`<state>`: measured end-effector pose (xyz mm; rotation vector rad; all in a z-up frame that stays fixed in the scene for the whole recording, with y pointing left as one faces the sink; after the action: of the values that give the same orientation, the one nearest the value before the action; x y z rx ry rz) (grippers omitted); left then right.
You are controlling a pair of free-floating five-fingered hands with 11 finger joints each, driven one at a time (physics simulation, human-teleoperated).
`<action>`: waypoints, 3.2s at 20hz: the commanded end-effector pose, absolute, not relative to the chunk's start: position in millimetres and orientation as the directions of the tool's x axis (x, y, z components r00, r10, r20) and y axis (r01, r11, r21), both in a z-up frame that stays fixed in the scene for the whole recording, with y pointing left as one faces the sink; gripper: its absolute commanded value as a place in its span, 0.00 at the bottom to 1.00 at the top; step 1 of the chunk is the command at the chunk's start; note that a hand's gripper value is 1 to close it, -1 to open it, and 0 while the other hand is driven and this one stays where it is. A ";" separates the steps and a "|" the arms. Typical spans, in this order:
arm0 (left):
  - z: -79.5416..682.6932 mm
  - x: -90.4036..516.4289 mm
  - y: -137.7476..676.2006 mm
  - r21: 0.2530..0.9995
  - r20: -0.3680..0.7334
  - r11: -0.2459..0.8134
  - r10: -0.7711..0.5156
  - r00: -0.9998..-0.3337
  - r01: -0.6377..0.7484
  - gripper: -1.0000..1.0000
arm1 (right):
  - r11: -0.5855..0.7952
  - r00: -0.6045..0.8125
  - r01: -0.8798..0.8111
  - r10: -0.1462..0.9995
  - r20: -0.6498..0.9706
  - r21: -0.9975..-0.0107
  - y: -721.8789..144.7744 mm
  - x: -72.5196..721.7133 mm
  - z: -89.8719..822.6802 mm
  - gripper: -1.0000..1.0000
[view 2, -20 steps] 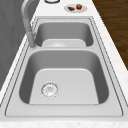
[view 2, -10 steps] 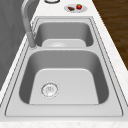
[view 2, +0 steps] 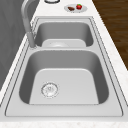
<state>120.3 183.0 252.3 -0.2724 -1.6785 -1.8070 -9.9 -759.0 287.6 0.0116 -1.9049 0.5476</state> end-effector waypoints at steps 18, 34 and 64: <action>252.3 120.3 183.0 0.814 0.558 0.029 -0.314 -0.768 0.580 0.50 | 0.702 -0.460 -0.222 0.537 0.707 -0.677 -633.9 40.8 217.3 0.00; 252.3 120.3 183.0 0.814 0.558 0.029 -0.314 -0.768 0.580 0.50 | 0.519 -0.436 -0.243 0.696 0.571 -0.819 -595.4 65.8 213.8 0.00; 252.3 120.3 183.0 0.814 0.558 0.029 -0.314 -0.768 0.580 0.50 | 0.289 -0.519 -0.180 0.784 0.340 -0.940 -600.9 96.5 221.0 0.00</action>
<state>120.3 183.0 252.3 -0.2724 -1.6785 -1.8070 93.8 -593.3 221.2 -0.4448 -1.6757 1.2643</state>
